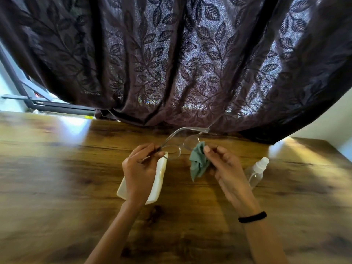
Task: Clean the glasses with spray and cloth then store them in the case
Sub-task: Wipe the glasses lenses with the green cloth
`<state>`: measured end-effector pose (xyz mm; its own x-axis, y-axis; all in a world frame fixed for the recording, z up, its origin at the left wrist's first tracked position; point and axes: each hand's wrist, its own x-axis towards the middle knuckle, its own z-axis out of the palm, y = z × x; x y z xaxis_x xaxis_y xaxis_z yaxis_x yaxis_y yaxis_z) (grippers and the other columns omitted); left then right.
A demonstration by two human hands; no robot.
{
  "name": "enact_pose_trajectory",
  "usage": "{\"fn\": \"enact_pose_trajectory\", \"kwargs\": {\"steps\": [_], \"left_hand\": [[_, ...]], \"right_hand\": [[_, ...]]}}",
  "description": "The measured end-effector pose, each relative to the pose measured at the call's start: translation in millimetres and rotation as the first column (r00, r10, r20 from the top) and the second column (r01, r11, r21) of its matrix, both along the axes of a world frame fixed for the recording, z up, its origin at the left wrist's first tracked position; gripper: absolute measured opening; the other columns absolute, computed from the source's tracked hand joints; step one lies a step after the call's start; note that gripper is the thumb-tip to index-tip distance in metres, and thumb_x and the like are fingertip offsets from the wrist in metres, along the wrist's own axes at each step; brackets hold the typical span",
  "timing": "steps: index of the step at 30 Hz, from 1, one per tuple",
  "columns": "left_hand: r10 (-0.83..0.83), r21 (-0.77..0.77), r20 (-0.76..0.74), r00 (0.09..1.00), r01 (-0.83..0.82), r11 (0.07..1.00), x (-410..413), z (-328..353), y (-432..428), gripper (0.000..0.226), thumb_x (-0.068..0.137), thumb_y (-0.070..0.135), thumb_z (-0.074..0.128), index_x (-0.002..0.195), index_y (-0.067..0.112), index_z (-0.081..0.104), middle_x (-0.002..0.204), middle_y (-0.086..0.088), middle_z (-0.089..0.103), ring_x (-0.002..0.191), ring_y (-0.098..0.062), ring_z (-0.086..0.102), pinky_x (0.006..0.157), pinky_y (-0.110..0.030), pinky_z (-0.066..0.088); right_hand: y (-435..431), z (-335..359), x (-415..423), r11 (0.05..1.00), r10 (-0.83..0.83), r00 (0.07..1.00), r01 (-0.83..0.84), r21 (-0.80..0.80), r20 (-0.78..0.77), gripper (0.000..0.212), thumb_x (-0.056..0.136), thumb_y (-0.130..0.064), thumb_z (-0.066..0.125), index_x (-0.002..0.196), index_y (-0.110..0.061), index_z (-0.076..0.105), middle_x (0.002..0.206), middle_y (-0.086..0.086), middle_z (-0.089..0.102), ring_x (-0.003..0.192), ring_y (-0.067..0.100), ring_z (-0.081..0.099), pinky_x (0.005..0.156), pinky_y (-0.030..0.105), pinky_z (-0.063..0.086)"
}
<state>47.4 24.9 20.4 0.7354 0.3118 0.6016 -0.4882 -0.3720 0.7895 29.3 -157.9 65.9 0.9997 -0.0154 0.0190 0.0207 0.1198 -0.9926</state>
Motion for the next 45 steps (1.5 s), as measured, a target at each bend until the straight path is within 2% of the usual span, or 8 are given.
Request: {"fn": "enact_pose_trajectory", "kwargs": {"steps": [3,6,12,18,26,30,40,45], "left_hand": [[0.002,0.028,-0.007,1.0,-0.001,1.0,-2.9,1.4,-2.1,0.022,0.073,0.01,0.071,0.094,0.003,0.07,0.09,-0.003,0.07,0.081,-0.004,0.064,0.074,-0.008,0.049],[-0.001,0.014,0.019,1.0,0.0,1.0,-5.5,3.0,-6.1,0.022,0.071,0.01,0.071,0.092,0.003,0.07,0.088,-0.001,0.068,0.08,-0.005,0.064,0.074,-0.008,0.048],[0.015,0.032,0.048,0.999,-0.016,0.999,-6.1,0.4,-8.3,0.019,0.071,0.003,0.072,0.091,0.004,0.071,0.086,0.0,0.068,0.077,-0.008,0.064,0.072,-0.014,0.051],[0.012,-0.014,0.062,0.998,-0.011,1.0,-6.5,0.9,-10.0,0.02,0.073,0.012,0.069,0.093,0.008,0.07,0.086,0.008,0.065,0.081,-0.006,0.062,0.073,-0.009,0.048],[0.051,-0.011,0.05,0.997,-0.05,0.999,-6.5,-3.6,-10.8,0.028,0.072,-0.002,0.071,0.095,0.012,0.068,0.084,0.01,0.065,0.08,0.008,0.059,0.071,-0.007,0.046],[0.089,-0.035,0.073,0.993,-0.086,0.996,-2.2,-4.3,-4.7,0.027,0.072,-0.006,0.07,0.094,0.009,0.069,0.083,0.006,0.064,0.079,0.01,0.059,0.07,-0.006,0.045],[0.051,-0.072,0.08,0.996,-0.045,0.996,-2.5,0.1,-7.0,0.03,0.073,-0.003,0.069,0.095,0.018,0.065,0.085,0.016,0.062,0.08,0.008,0.06,0.072,-0.005,0.044],[0.063,-0.086,0.087,0.994,-0.056,0.995,-2.8,0.6,-7.8,0.032,0.073,-0.003,0.07,0.095,0.019,0.065,0.084,0.015,0.062,0.08,0.007,0.06,0.071,-0.006,0.045]], "right_hand": [[16.1,2.2,-1.9,0.942,-0.039,0.975,0.108,-0.317,0.218,0.021,0.086,-0.01,0.058,0.098,-0.024,0.067,0.104,-0.008,0.068,0.1,0.004,0.061,0.082,0.018,0.051],[34.5,-3.9,-5.6,0.851,-0.001,0.906,0.222,-0.475,0.422,0.024,0.09,-0.005,0.053,0.107,-0.016,0.065,0.114,-0.004,0.064,0.107,0.0,0.056,0.091,0.015,0.047],[55.6,-18.6,-8.1,0.618,0.024,0.797,0.463,-0.635,0.604,0.029,0.085,0.002,0.058,0.111,-0.009,0.064,0.112,0.005,0.067,0.108,0.017,0.058,0.096,0.027,0.044],[55.8,-11.5,-3.2,0.524,-0.018,0.814,0.502,-0.688,0.58,0.02,0.084,-0.007,0.062,0.103,-0.009,0.066,0.102,0.006,0.064,0.095,0.016,0.058,0.081,0.032,0.053],[65.7,-2.1,-1.6,0.616,0.059,0.835,0.4,-0.679,0.547,0.011,0.081,-0.004,0.064,0.091,-0.006,0.069,0.087,0.004,0.066,0.085,-0.005,0.042,0.078,0.001,0.035],[63.4,-7.1,-3.3,0.609,0.147,0.863,0.306,-0.732,0.483,0.018,0.084,-0.009,0.062,0.101,-0.013,0.068,0.095,0.001,0.062,0.09,0.005,0.048,0.077,0.008,0.038],[61.0,-5.6,4.1,0.476,0.057,0.842,0.449,-0.756,0.536,0.013,0.087,-0.011,0.059,0.095,-0.013,0.068,0.094,0.004,0.065,0.091,0.018,0.058,0.075,0.027,0.049],[65.5,-3.9,7.1,0.595,0.023,0.825,0.443,-0.67,0.565,0.013,0.084,-0.008,0.062,0.094,-0.01,0.069,0.092,0.003,0.066,0.087,0.006,0.057,0.073,0.018,0.049]]}}
